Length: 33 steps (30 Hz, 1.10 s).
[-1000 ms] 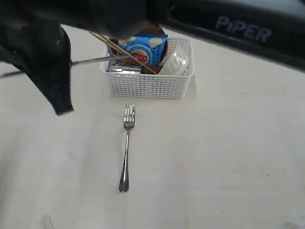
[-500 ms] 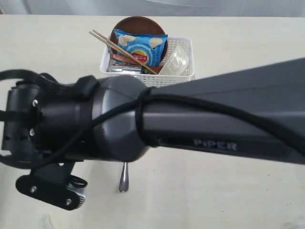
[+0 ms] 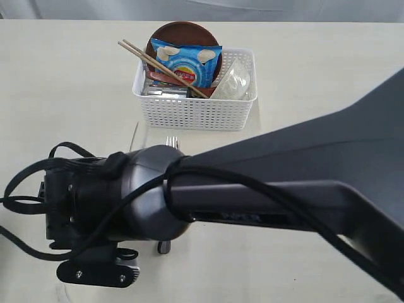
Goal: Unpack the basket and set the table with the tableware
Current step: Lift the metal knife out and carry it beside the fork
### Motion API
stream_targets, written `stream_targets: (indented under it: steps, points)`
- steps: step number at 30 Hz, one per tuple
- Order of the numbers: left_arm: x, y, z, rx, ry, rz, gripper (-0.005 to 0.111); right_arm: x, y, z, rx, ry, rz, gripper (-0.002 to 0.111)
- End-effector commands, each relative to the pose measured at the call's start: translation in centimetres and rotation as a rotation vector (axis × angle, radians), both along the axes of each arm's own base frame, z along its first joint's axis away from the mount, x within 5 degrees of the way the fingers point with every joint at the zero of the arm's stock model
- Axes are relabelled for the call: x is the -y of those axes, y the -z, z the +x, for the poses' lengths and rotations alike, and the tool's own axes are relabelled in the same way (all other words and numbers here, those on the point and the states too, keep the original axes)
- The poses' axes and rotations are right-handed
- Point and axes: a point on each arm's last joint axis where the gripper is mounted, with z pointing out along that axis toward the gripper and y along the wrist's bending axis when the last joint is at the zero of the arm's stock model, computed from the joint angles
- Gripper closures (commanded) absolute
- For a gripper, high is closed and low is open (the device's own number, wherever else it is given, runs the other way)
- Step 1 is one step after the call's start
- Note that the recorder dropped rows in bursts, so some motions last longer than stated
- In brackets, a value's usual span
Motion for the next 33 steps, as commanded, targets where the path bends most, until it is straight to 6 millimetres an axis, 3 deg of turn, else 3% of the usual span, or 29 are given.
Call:
stream_targets:
  steps: [1,16,26,33]
  points:
    - [0.0,0.0,0.0,0.008,-0.001,-0.013,0.107,0.0,-0.1,0.2,0.012,-0.014,0.0,0.109]
    - [0.0,0.0,0.0,0.008,-0.002,-0.01,0.107,0.5,0.4,-0.1,-0.048,0.028,-0.041,0.109]
    - [0.0,0.0,0.0,0.008,-0.002,-0.01,0.107,0.6,-0.3,-0.3,-0.06,-0.005,-0.044,0.109]
    - [0.0,0.0,0.0,0.008,-0.002,-0.01,0.107,1.3,0.8,-0.6,-0.073,-0.04,-0.093,0.109]
